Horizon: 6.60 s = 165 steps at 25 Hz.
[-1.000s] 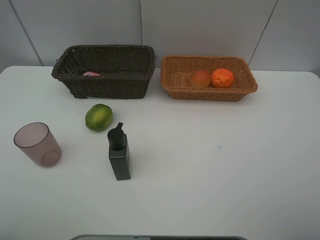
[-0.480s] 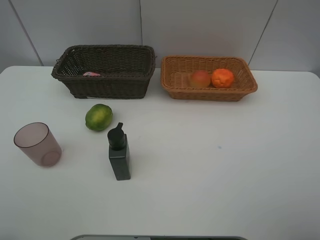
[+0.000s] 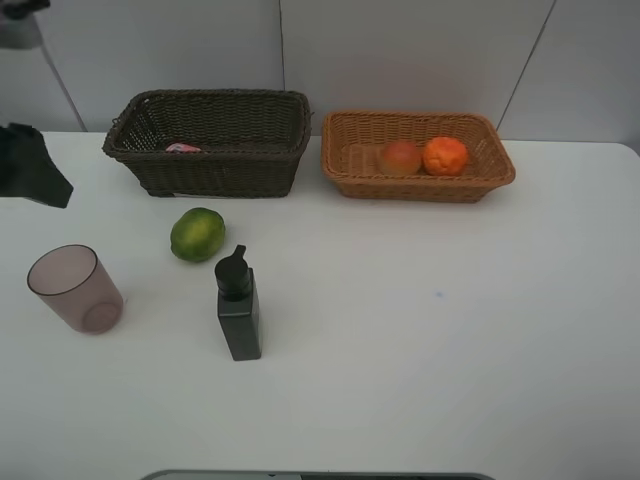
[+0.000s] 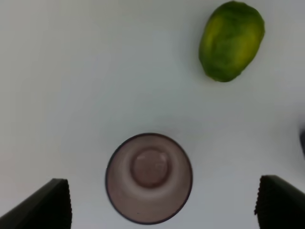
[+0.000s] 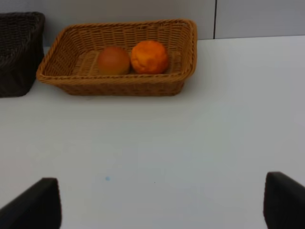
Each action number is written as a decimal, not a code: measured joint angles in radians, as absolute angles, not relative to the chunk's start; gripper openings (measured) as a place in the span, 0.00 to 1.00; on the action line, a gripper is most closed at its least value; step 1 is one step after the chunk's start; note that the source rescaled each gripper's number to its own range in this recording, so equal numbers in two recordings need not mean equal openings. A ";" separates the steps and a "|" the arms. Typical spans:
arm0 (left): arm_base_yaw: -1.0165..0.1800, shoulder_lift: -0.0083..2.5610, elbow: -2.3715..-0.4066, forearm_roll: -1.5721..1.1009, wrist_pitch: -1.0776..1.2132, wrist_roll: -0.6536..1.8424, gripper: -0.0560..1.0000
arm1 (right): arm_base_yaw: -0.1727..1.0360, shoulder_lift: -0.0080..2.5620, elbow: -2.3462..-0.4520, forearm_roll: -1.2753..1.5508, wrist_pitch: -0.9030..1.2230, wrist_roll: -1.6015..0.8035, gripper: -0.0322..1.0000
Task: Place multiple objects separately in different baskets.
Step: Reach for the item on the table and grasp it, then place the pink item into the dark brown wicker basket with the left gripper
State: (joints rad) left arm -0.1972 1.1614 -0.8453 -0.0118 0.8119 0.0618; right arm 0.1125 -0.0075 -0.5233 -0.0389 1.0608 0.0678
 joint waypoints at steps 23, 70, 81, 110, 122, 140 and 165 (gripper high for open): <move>-0.746 1.573 -1.100 -0.013 0.856 -0.459 1.00 | 0.112 -0.008 -0.523 -0.039 1.061 0.068 0.85; -0.803 1.756 -0.989 0.017 0.664 -0.668 0.27 | 0.112 -0.008 -0.523 -0.039 1.061 0.068 0.85; -0.803 1.756 -0.989 0.017 0.670 -0.668 0.28 | 0.112 -0.008 -0.523 -0.039 1.061 0.068 0.85; -0.766 1.691 -1.323 0.418 0.814 -0.657 0.28 | 0.112 -0.008 -0.523 -0.039 1.061 0.068 0.85; -0.547 1.725 -1.334 0.514 0.343 -0.657 0.28 | 0.112 -0.008 -0.523 -0.039 1.061 0.068 0.85; -0.416 2.034 -1.334 0.523 -0.096 -0.657 0.28 | 0.112 -0.008 -0.523 -0.039 1.061 0.068 0.85; -0.370 2.120 -1.334 0.525 -0.132 -0.656 0.38 | 0.112 -0.008 -0.523 -0.039 1.061 0.068 0.85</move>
